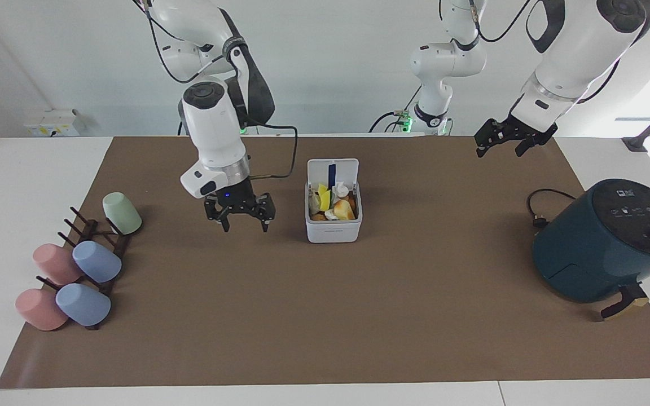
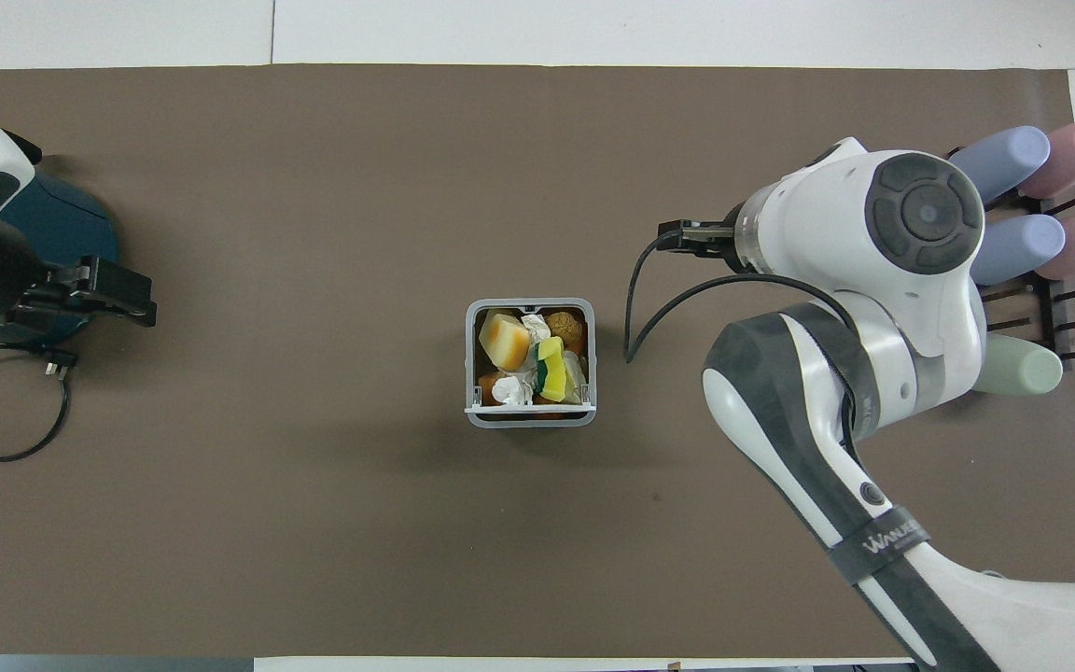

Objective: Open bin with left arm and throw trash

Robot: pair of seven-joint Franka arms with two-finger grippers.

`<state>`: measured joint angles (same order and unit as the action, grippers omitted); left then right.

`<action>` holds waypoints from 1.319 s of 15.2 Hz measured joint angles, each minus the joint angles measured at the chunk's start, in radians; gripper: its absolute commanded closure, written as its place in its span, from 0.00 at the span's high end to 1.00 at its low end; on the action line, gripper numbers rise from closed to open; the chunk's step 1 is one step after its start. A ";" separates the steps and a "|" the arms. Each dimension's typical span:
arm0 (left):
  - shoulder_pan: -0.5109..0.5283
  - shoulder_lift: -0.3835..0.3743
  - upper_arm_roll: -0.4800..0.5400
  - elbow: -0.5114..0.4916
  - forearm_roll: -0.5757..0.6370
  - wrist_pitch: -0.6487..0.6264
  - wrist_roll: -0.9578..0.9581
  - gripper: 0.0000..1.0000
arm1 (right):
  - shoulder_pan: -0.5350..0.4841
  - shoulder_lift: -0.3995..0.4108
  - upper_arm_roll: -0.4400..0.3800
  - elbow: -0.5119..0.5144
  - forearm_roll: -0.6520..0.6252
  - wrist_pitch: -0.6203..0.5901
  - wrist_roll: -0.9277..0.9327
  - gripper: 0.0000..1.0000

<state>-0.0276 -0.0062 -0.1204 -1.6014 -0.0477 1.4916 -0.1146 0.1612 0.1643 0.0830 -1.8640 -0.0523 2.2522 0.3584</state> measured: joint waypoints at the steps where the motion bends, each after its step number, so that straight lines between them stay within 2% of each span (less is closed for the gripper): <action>1: 0.000 0.000 0.000 0.000 0.001 0.000 0.000 1.00 | -0.025 -0.005 0.000 0.001 -0.005 -0.008 -0.027 1.00; 6: 0.000 0.000 -0.003 0.000 0.016 0.002 0.000 1.00 | -0.117 -0.074 0.000 0.008 -0.007 -0.111 -0.136 1.00; 10: 0.000 0.000 -0.009 0.000 0.017 0.004 0.000 1.00 | -0.122 -0.125 0.000 0.077 -0.007 -0.289 -0.191 1.00; 15: 0.000 0.000 -0.010 -0.001 0.019 0.004 0.000 1.00 | -0.136 -0.131 0.000 0.203 -0.007 -0.495 -0.197 1.00; 20: 0.001 0.000 -0.009 -0.001 0.020 0.019 0.000 1.00 | -0.171 -0.131 0.000 0.245 0.016 -0.608 -0.198 1.00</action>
<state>-0.0265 -0.0064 -0.1290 -1.6020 -0.0275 1.5109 -0.1142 -0.0102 0.0328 0.0826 -1.6187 -0.0366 1.6442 0.1607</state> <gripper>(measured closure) 0.000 0.000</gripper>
